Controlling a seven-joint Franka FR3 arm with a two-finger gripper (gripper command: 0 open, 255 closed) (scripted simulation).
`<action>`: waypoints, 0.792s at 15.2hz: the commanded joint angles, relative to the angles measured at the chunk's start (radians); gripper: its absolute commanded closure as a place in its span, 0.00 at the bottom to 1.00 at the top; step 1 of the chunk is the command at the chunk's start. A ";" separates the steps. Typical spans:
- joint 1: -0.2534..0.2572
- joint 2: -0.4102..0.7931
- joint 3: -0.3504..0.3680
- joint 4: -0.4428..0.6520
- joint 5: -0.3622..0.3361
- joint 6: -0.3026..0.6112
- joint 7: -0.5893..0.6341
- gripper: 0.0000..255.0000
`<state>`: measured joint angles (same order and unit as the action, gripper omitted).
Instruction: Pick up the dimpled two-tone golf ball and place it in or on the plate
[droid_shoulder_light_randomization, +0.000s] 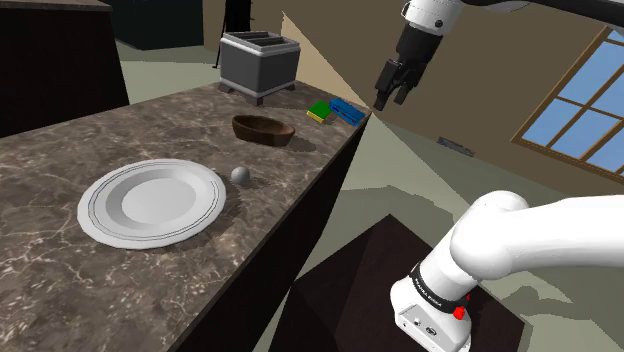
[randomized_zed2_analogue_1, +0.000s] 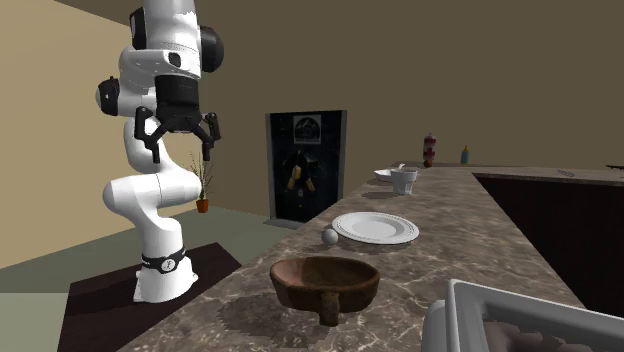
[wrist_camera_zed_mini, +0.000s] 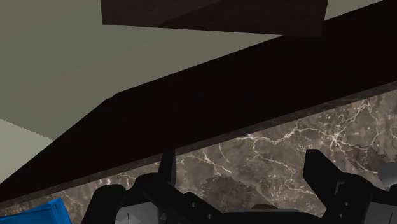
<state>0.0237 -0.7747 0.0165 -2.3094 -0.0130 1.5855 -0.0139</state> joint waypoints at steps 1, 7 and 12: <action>0.000 0.000 0.000 0.000 0.000 0.000 0.000 0.00; 0.057 0.057 0.083 -0.078 0.052 0.183 0.040 0.00; 0.100 0.135 0.157 -0.114 0.084 0.339 0.072 0.00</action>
<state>0.1154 -0.6525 0.1607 -2.4218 0.0655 1.8994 0.0539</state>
